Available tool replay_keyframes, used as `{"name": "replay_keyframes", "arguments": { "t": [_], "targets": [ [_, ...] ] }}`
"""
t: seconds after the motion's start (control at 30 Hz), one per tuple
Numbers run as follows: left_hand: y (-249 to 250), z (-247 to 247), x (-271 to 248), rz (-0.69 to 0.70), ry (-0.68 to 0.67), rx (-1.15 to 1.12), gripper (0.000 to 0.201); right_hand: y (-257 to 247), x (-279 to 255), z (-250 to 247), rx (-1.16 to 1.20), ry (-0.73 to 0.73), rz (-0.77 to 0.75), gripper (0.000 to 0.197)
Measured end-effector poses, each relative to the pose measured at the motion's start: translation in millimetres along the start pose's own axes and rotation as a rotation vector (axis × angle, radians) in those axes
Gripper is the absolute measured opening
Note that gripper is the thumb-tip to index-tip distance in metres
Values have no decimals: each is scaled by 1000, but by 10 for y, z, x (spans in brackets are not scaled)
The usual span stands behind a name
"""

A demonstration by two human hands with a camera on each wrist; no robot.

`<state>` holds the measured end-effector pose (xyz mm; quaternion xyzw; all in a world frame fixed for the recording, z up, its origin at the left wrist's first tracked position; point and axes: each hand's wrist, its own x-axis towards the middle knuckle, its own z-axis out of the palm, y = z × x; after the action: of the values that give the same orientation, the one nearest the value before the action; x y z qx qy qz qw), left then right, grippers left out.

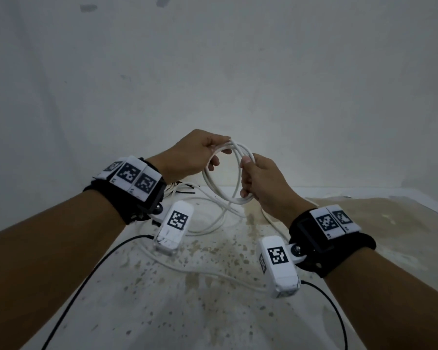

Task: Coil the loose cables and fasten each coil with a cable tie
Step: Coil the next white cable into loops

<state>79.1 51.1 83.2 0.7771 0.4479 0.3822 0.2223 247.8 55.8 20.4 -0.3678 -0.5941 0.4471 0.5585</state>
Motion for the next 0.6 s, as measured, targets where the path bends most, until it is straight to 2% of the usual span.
{"name": "replay_keyframes", "arguments": {
  "t": [0.07,0.2,0.3,0.47,0.6],
  "targets": [
    [21,38,20,-30,64,-62,38,-3,18,16,8,26,-8,28],
    [41,101,65,-130,129,-194,16,13,21,40,12,48,-13,29],
    [25,117,90,-191,159,-277,25,-16,6,42,-14,35,-19,27],
    [-23,61,64,-113,126,-276,25,-51,19,31,-46,2,-9,27],
    [-33,58,73,-142,134,-238,26,-59,36,65,-80,11,-7,26]
  ]
}}
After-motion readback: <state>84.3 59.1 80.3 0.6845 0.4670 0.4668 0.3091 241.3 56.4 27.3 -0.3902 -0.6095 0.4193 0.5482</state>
